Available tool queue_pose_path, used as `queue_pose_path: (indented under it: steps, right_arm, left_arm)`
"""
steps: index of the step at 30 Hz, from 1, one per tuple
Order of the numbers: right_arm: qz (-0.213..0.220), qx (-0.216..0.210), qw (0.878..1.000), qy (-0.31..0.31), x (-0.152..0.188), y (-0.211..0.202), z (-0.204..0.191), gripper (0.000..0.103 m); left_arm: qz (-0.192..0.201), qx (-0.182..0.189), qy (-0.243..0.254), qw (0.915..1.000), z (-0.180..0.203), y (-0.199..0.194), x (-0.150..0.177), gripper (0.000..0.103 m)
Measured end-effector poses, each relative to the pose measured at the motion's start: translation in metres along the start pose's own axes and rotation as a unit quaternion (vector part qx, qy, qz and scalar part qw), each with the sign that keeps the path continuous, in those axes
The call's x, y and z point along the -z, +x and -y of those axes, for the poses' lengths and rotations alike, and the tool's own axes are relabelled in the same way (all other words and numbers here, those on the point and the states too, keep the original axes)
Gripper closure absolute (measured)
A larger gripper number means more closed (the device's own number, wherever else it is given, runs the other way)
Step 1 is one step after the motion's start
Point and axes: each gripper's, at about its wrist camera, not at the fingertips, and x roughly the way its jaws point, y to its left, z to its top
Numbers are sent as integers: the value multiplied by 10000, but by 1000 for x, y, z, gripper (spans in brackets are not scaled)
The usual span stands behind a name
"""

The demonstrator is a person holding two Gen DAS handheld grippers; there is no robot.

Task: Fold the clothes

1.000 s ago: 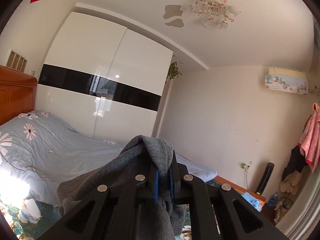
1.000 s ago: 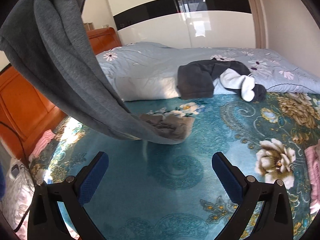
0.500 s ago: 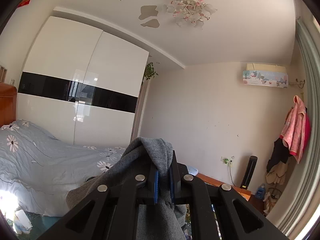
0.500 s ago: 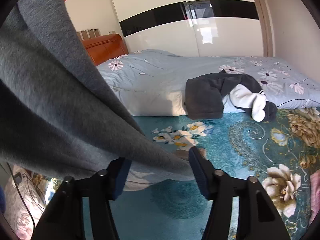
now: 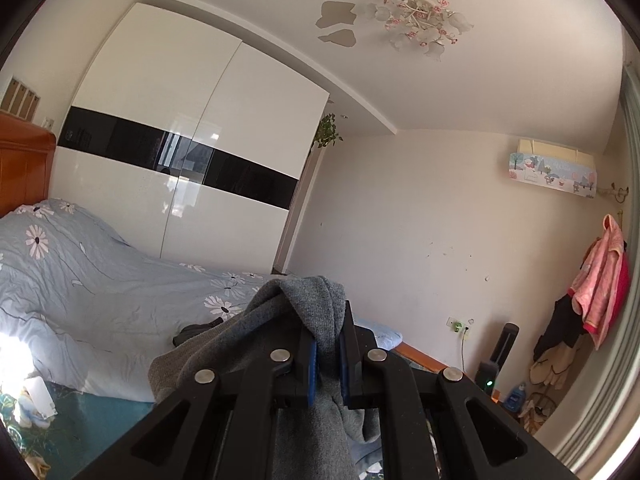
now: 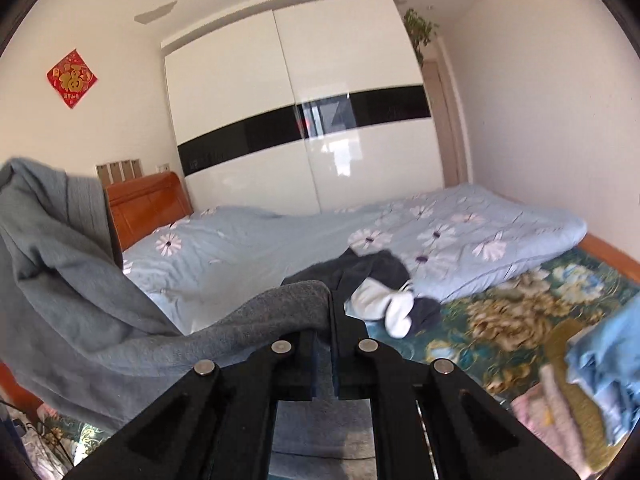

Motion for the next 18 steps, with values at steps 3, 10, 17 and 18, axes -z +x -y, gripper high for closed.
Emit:
queue_pose_path:
  steps: [3, 10, 17, 18]
  right_arm:
    - [267, 155, 9994, -151, -11, -28, 4, 98]
    - [-660, 221, 9976, -30, 52, 2, 17, 98]
    - [-1775, 239, 9838, 30, 116, 59, 29, 98]
    - [-1968, 232, 9802, 26, 125, 73, 31, 98]
  left_arm:
    - [-164, -39, -242, 9996, -13, -7, 22, 94]
    - [-1370, -738, -1205, 9804, -57, -12, 122, 94]
    - [-2635, -1850, -2286, 9187, -137, 20, 249, 94]
    - [-2708, -1961, -2360, 9124, -150, 27, 260, 94]
